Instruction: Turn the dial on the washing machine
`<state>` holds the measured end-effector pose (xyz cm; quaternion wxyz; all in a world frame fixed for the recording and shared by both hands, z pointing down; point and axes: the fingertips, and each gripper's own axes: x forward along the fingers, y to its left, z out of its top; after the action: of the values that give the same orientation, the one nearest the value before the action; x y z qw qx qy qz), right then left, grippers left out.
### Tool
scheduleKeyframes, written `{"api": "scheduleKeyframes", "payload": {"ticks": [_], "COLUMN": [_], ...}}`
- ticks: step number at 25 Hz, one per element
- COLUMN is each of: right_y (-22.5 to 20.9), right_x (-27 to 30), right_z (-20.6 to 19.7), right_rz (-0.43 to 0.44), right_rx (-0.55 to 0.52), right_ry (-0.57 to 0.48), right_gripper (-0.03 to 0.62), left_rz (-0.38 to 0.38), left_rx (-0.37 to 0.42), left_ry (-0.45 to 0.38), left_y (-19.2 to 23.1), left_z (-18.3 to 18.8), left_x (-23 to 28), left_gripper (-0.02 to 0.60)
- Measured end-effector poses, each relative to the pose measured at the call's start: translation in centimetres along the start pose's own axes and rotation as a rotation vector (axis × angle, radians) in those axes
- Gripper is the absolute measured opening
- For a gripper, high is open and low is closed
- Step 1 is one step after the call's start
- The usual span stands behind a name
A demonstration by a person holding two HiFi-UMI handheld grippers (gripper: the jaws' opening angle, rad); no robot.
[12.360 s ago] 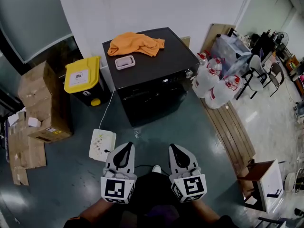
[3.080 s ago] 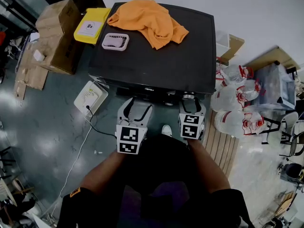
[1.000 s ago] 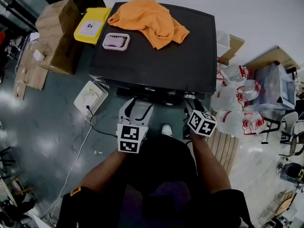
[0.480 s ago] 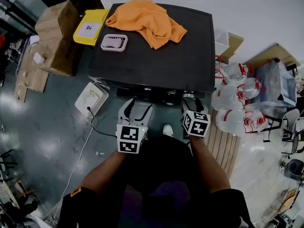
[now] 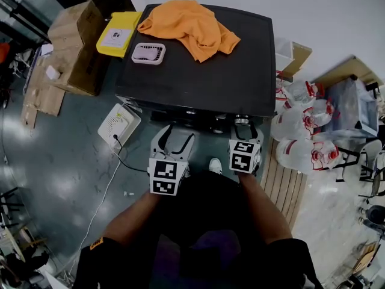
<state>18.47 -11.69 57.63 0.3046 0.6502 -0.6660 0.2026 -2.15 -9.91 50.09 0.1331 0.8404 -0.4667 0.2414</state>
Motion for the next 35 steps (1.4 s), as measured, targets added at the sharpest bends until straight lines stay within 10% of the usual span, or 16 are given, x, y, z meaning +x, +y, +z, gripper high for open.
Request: {"api": "scheduleKeyframes", "payload": {"ticks": [16,28,35], "right_y": [-0.78,0.04,-0.66], "right_x": [0.42,0.11,0.22], "right_z": [-0.78,-0.86,-1.02], "right_rz": [0.271,0.042,0.047], "right_rx": [0.467,0.053,0.117], "right_ry": [-0.017,0.036,0.042], "right_gripper": [0.265,0.299,0.229], "left_rz": [-0.033,-0.028,-0.018], "left_rx": [-0.003,-0.002,-0.009], "left_ry": [0.003,0.002,0.003], "left_y": [-0.46,-0.52,-0.06], "left_z": [0.03,0.04,-0.17], "left_x": [0.66,0.50,0.17], "left_gripper": [0.290,0.290,0.290]}}
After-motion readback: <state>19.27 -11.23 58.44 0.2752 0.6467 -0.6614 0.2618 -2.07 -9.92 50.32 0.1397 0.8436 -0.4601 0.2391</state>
